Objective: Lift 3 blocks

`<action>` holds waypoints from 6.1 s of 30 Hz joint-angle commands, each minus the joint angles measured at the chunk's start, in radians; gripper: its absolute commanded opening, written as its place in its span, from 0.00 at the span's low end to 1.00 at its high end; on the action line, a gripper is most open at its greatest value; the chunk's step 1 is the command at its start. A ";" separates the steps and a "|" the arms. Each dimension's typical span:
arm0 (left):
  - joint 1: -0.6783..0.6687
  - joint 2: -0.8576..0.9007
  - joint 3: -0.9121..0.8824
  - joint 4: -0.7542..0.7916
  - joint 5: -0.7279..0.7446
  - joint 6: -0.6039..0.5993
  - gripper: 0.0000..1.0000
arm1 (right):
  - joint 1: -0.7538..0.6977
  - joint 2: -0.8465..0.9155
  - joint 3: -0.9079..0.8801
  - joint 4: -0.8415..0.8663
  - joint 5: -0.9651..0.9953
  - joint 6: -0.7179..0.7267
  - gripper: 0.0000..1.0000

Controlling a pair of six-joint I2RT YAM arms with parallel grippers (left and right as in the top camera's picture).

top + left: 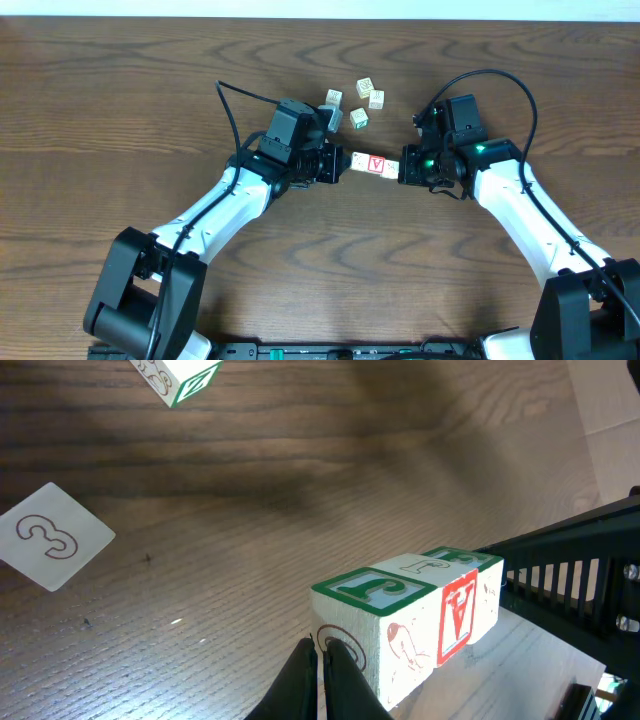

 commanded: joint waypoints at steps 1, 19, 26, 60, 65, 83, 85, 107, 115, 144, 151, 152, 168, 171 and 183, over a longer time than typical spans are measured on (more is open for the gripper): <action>-0.076 -0.015 0.055 0.023 0.193 0.010 0.07 | 0.066 -0.025 0.029 0.024 -0.328 0.003 0.01; -0.076 -0.015 0.055 0.023 0.193 0.010 0.07 | 0.066 -0.025 0.067 0.008 -0.335 0.002 0.01; -0.076 -0.015 0.055 0.023 0.193 0.010 0.07 | 0.066 -0.025 0.067 -0.006 -0.323 -0.002 0.01; -0.076 -0.015 0.055 0.023 0.193 0.014 0.07 | 0.066 -0.025 0.068 -0.009 -0.308 -0.002 0.01; -0.076 -0.015 0.054 0.023 0.193 0.016 0.07 | 0.069 -0.025 0.068 -0.010 -0.301 -0.007 0.01; -0.076 -0.014 0.054 0.004 0.192 0.032 0.07 | 0.069 -0.025 0.067 -0.018 -0.256 -0.008 0.01; -0.076 -0.013 0.054 -0.004 0.182 0.032 0.07 | 0.069 -0.024 0.067 -0.021 -0.248 -0.008 0.01; -0.089 0.014 0.048 -0.047 0.147 0.055 0.07 | 0.069 0.042 0.067 -0.032 -0.229 -0.017 0.01; -0.094 0.019 0.045 -0.053 0.120 0.055 0.07 | 0.070 0.042 0.066 -0.032 -0.222 -0.017 0.01; -0.094 0.051 0.022 -0.063 0.088 0.054 0.07 | 0.070 0.080 0.066 -0.033 -0.215 -0.028 0.01; -0.094 0.080 0.022 -0.063 0.088 0.054 0.07 | 0.070 0.080 0.066 -0.034 -0.203 -0.035 0.01; -0.094 0.082 0.022 -0.062 0.088 0.054 0.07 | 0.070 0.080 0.066 -0.035 -0.200 -0.036 0.01; -0.100 0.091 0.022 -0.062 0.087 0.054 0.07 | 0.078 0.096 0.066 -0.034 -0.193 -0.040 0.01; -0.103 0.092 0.022 -0.062 0.087 0.055 0.07 | 0.085 0.109 0.066 -0.031 -0.192 -0.040 0.01; -0.105 0.094 0.022 -0.062 0.087 0.055 0.07 | 0.089 0.147 0.066 -0.013 -0.184 -0.040 0.01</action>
